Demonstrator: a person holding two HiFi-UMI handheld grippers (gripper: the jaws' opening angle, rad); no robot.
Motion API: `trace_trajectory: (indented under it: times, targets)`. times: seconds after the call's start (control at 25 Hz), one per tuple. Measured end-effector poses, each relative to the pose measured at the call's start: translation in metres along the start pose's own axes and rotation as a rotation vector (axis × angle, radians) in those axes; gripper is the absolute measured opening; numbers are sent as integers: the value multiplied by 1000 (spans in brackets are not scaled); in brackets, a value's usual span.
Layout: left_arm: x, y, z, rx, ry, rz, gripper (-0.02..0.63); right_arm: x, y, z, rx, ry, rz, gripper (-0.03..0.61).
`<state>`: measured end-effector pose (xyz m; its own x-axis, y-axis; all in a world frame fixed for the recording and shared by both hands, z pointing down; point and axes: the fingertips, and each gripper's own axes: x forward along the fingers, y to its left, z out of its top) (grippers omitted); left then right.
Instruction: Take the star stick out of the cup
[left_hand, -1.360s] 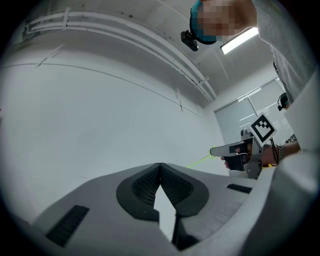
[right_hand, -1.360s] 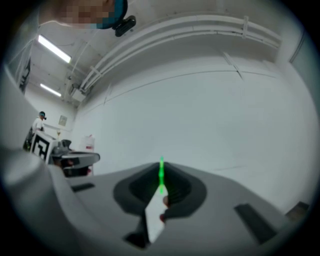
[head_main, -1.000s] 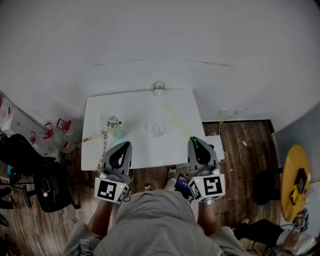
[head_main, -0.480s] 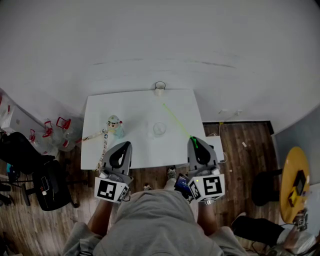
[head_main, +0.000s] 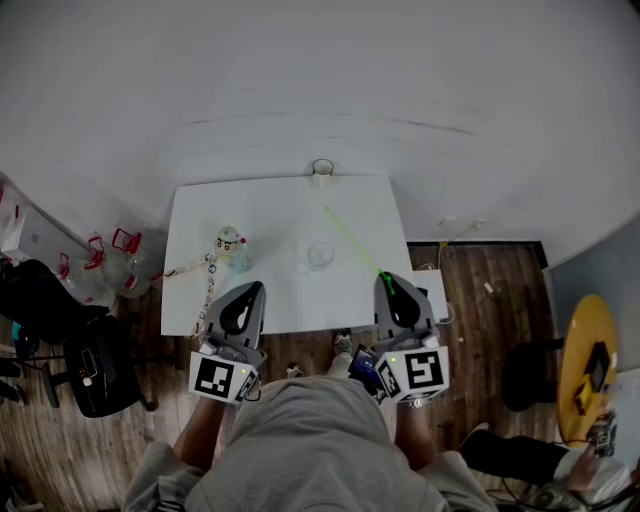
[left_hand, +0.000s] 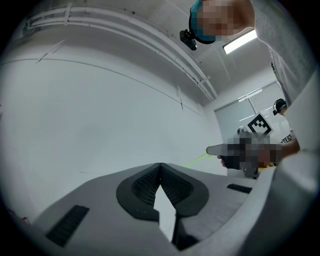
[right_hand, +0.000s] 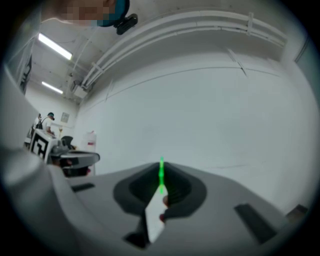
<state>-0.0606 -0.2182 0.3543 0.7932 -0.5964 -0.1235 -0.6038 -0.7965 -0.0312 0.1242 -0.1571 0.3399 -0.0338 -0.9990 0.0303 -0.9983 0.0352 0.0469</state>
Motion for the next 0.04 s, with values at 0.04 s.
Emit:
trace_trajectory:
  times: [0.04]
  targets:
    - [0, 1, -1, -1, 3, 1, 31, 1, 0, -1, -1, 2, 1, 44]
